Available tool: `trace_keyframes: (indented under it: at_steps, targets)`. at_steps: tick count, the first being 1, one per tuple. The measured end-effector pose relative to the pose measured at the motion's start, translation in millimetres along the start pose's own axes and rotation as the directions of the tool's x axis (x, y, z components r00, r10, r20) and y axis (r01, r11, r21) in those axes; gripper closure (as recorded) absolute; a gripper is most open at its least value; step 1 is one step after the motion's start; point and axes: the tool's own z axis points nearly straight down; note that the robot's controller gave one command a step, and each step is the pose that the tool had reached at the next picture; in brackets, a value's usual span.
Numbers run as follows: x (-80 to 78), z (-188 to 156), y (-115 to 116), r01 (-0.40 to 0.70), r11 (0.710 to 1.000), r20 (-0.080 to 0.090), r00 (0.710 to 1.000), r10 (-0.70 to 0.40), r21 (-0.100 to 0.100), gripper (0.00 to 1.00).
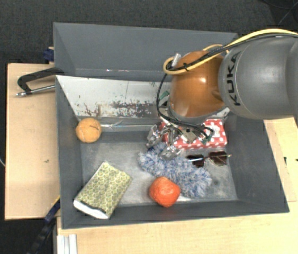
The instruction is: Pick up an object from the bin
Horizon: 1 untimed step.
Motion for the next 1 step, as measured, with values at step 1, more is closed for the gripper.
trace_keyframes:
  at_steps: [1]
  targets:
    - [0.0, -1.3, -0.1, 0.0, 1.0, 0.001, 1.0, 0.0, 0.0, 1.0]
